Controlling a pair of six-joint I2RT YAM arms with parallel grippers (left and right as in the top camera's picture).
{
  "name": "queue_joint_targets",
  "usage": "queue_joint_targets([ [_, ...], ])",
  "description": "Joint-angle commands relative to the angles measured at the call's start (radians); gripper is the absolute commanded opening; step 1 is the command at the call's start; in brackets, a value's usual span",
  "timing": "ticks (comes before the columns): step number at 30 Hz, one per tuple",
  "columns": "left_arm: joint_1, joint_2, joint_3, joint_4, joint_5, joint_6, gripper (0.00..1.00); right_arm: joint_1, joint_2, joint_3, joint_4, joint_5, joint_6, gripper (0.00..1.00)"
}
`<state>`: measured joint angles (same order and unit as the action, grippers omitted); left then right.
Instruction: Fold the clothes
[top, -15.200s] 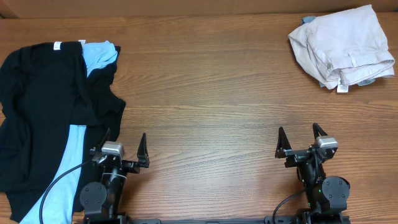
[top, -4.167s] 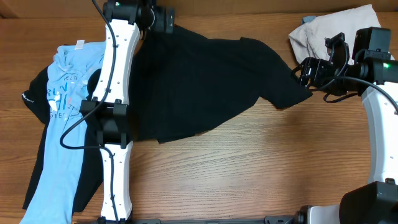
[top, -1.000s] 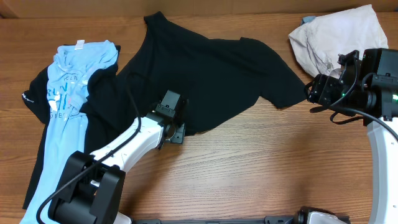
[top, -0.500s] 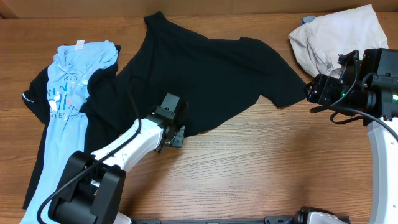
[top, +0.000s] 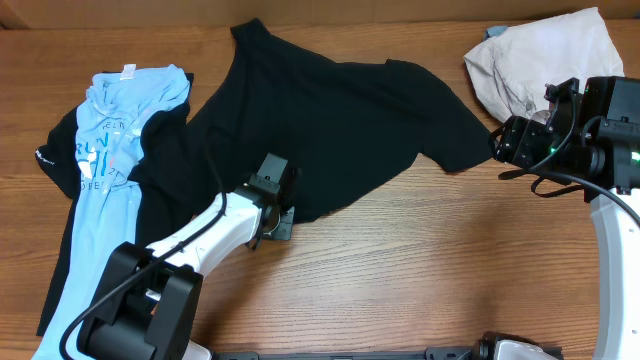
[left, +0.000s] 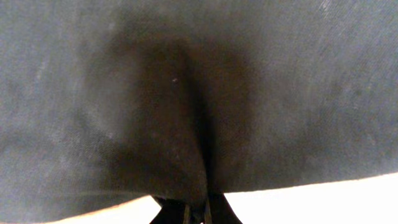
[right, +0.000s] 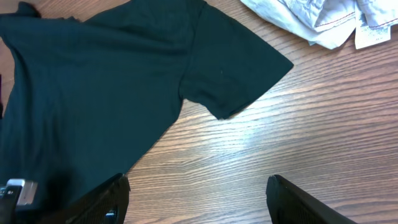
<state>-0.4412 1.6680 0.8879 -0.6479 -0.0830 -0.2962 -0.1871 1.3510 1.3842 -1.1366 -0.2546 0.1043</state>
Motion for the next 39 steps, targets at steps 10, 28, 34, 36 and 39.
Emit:
queue_joint_targets([
  [10, 0.037, -0.032, 0.671, -0.56, -0.086, 0.121, 0.04, 0.004, 0.055, -0.006, 0.018, 0.007, 0.002, 0.82],
  [28, 0.037, -0.023, 0.922, -0.755, -0.081, 0.213, 0.04, 0.004, 0.388, -0.047, 0.052, -0.063, 0.006, 0.78],
  [34, 0.038, -0.019, 0.921, -0.754, -0.082, 0.206, 0.04, 0.005, 0.447, -0.137, 0.174, -0.04, 0.083, 0.68],
  [36, 0.037, -0.019, 0.921, -0.754, -0.082, 0.206, 0.04, 0.005, 0.447, -0.172, 0.207, 0.02, 0.144, 0.68],
  [39, 0.037, -0.019, 0.921, -0.754, -0.081, 0.196, 0.04, 0.005, 0.447, -0.23, 0.255, 0.114, 0.193, 0.68],
])
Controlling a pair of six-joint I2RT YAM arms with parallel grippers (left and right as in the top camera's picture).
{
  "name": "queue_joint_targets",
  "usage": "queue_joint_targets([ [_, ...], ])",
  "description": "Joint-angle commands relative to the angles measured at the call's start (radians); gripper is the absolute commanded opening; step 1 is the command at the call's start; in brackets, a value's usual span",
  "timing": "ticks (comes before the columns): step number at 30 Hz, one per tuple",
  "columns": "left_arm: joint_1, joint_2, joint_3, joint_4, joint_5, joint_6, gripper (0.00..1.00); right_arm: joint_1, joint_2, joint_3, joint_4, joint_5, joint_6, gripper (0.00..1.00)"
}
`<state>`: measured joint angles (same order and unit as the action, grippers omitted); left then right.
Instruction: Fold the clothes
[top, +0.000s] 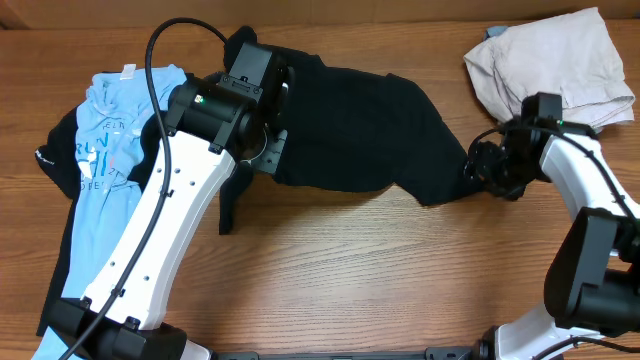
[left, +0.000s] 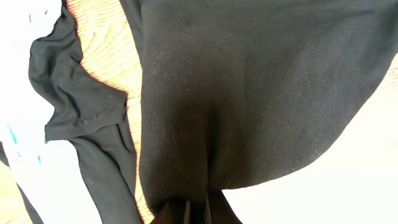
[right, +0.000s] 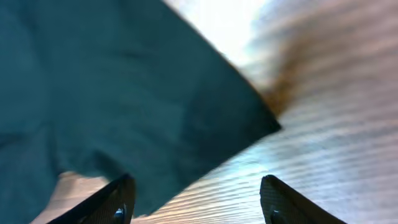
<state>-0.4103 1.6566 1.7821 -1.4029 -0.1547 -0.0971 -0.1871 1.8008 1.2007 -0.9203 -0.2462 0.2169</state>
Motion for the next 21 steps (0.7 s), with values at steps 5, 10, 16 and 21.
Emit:
queue_joint_targets([
  [5, 0.006, -0.007, 0.026, 0.002, -0.011, -0.005, 0.04, 0.005, -0.003, -0.125, 0.15, 0.115, 0.08, 0.69],
  [10, 0.006, -0.007, 0.026, 0.0, -0.01, -0.008, 0.04, 0.005, -0.003, -0.192, 0.262, 0.111, 0.08, 0.69],
  [16, 0.006, -0.007, 0.026, 0.007, -0.01, -0.008, 0.04, 0.007, -0.003, -0.226, 0.369, 0.034, 0.079, 0.63],
  [21, 0.006, -0.007, 0.026, 0.008, -0.01, -0.016, 0.04, 0.026, -0.003, -0.226, 0.394, -0.017, 0.078, 0.47],
])
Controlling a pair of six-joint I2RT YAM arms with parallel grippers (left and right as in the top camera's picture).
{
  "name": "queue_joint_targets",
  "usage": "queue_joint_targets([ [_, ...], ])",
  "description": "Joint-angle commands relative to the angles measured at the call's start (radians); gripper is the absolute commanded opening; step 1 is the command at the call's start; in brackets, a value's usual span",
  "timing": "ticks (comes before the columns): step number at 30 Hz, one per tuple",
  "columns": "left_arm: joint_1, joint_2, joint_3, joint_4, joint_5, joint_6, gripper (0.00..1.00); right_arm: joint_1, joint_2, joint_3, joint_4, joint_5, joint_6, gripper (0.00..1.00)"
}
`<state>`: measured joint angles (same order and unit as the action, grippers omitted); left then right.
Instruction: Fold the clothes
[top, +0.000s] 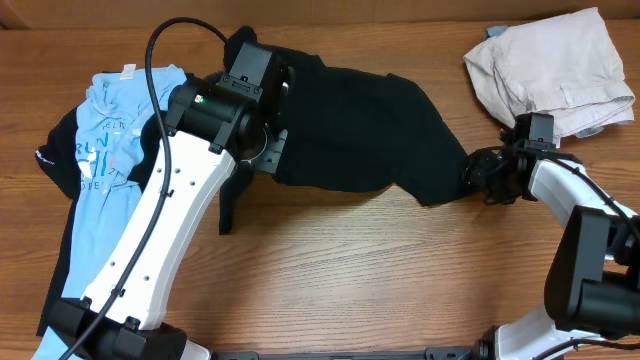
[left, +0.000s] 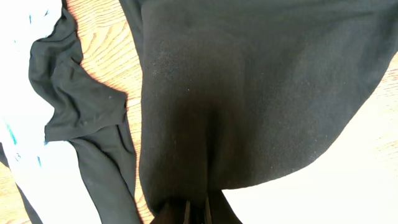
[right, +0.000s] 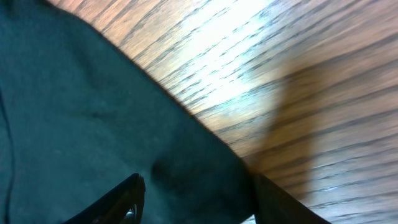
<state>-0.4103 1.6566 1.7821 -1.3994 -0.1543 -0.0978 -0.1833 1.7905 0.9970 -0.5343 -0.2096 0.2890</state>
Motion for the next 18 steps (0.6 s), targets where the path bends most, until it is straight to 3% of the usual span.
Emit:
queue_joint_targets([
  [1, 0.006, -0.007, 0.026, 0.006, -0.01, -0.02, 0.04, 0.027, 0.007, -0.023, 0.008, -0.053, -0.003, 0.31],
  [3, 0.006, -0.007, 0.026, 0.017, -0.01, -0.023, 0.04, 0.029, 0.007, -0.021, 0.01, -0.054, -0.003, 0.04],
  [11, 0.04, -0.008, 0.113, 0.04, -0.013, -0.067, 0.04, -0.018, -0.118, 0.141, -0.173, -0.066, -0.005, 0.04],
  [16, 0.1, -0.008, 0.299, 0.0, -0.014, -0.055, 0.04, -0.091, -0.275, 0.414, -0.418, -0.069, -0.031, 0.04],
  [18, 0.14, -0.008, 0.413, -0.035, -0.014, -0.043, 0.04, -0.143, -0.336, 0.607, -0.561, -0.069, -0.043, 0.04],
])
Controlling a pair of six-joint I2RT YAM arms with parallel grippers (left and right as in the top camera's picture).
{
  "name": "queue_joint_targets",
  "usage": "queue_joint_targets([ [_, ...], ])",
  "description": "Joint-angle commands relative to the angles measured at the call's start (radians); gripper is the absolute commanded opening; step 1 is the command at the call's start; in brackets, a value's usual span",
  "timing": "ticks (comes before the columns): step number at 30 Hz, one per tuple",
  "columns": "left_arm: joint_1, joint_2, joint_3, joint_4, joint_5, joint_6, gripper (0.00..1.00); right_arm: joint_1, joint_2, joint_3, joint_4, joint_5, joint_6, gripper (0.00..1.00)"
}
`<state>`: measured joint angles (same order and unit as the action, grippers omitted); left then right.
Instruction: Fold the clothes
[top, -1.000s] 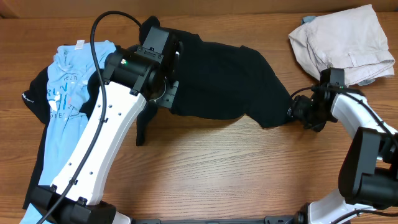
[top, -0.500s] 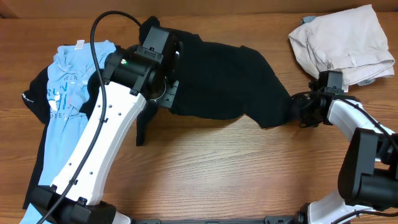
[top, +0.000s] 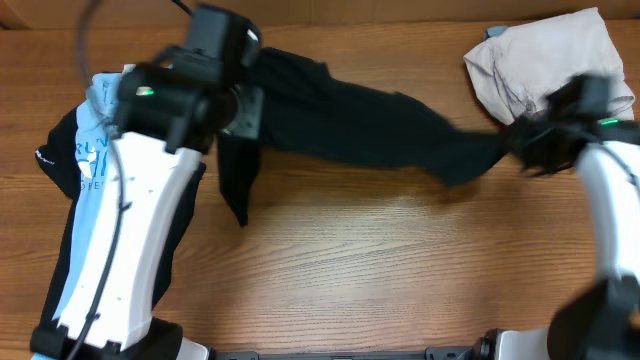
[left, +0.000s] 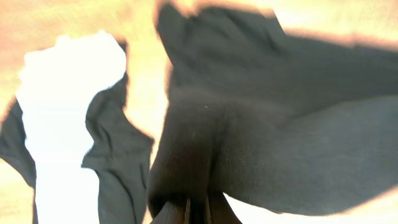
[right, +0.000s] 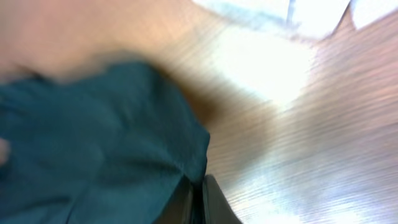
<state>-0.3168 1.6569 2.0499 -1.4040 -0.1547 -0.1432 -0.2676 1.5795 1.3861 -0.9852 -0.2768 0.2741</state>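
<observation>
The black T-shirt (top: 360, 115) hangs stretched across the back of the table between both arms, one loose part dangling at the left (top: 238, 180). My left gripper (top: 245, 105) is shut on the shirt's left end; the left wrist view shows the cloth (left: 249, 143) bunched in the left gripper (left: 197, 211). At the right, my right gripper (top: 505, 145) is shut on the shirt's other end, its fingers (right: 214, 199) pinched on the dark cloth (right: 99, 155). The frames are blurred.
A light blue printed shirt (top: 95, 170) lies on another black garment (top: 60, 150) at the far left. A crumpled beige garment (top: 545, 60) sits at the back right corner. Bare wood table (top: 400, 270) fills the front.
My right gripper, open around the sleeve on the table, has shut on it and lifted it up and right. The left gripper moved up and left with its end; the shirt is pulled taut.
My left gripper was shut on the shirt's hem near the table's middle, the right one open and away at the right. Then the left held the hem lifted back-left while the right came down open at the sleeve. Now both hold the shirt stretched between them.
</observation>
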Motion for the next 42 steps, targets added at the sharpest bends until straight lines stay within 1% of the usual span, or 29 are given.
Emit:
queue_joint_targets([
  [1, 0.058, -0.008, 0.179, -0.044, -0.013, 0.017, 0.04, -0.077, -0.141, 0.287, -0.156, -0.002, -0.041, 0.04],
  [4, 0.093, -0.01, 0.246, -0.083, -0.016, 0.052, 0.04, -0.128, -0.175, 0.465, -0.275, 0.008, -0.064, 0.04],
  [6, 0.12, -0.01, 0.269, -0.111, -0.042, 0.055, 0.04, -0.162, -0.19, 0.559, -0.34, 0.021, -0.073, 0.04],
  [9, 0.156, -0.01, 0.274, -0.153, -0.095, 0.055, 0.04, -0.21, -0.208, 0.646, -0.404, 0.025, -0.094, 0.04],
  [12, 0.194, -0.01, 0.274, -0.17, -0.11, 0.054, 0.04, -0.244, -0.227, 0.673, -0.436, 0.024, -0.096, 0.04],
  [16, 0.215, -0.01, 0.276, -0.166, -0.106, 0.053, 0.04, -0.251, -0.23, 0.672, -0.481, 0.025, -0.101, 0.04],
  [19, 0.214, -0.01, 0.276, -0.166, -0.049, 0.054, 0.04, -0.251, -0.221, 0.666, -0.524, 0.025, -0.121, 0.04],
  [23, 0.214, -0.01, 0.275, -0.177, 0.109, 0.056, 0.04, -0.251, -0.202, 0.666, -0.576, 0.024, -0.142, 0.04],
  [26, 0.212, -0.01, 0.275, -0.211, 0.266, 0.064, 0.04, -0.25, -0.183, 0.666, -0.604, 0.024, -0.149, 0.04],
  [28, 0.212, -0.01, 0.275, -0.247, 0.345, 0.066, 0.04, -0.249, -0.167, 0.666, -0.615, 0.023, -0.156, 0.04],
  [30, 0.212, -0.01, 0.275, -0.285, 0.494, 0.1, 0.04, -0.249, -0.152, 0.659, -0.616, 0.012, -0.175, 0.04],
  [33, 0.212, -0.014, 0.276, -0.285, 0.721, 0.143, 0.04, -0.249, -0.128, 0.642, -0.616, 0.013, -0.179, 0.04],
  [36, 0.212, -0.017, 0.276, -0.285, 0.896, 0.197, 0.04, -0.249, -0.106, 0.634, -0.619, 0.011, -0.187, 0.04],
  [40, 0.212, -0.016, 0.276, -0.285, 1.069, 0.256, 0.04, -0.249, -0.091, 0.634, -0.619, 0.002, -0.2, 0.04],
  [41, 0.212, -0.016, 0.276, -0.285, 1.097, 0.268, 0.04, -0.249, -0.091, 0.634, -0.618, 0.002, -0.2, 0.04],
  [42, 0.212, -0.016, 0.276, -0.285, 1.087, 0.271, 0.04, -0.249, -0.091, 0.634, -0.617, 0.002, -0.2, 0.04],
])
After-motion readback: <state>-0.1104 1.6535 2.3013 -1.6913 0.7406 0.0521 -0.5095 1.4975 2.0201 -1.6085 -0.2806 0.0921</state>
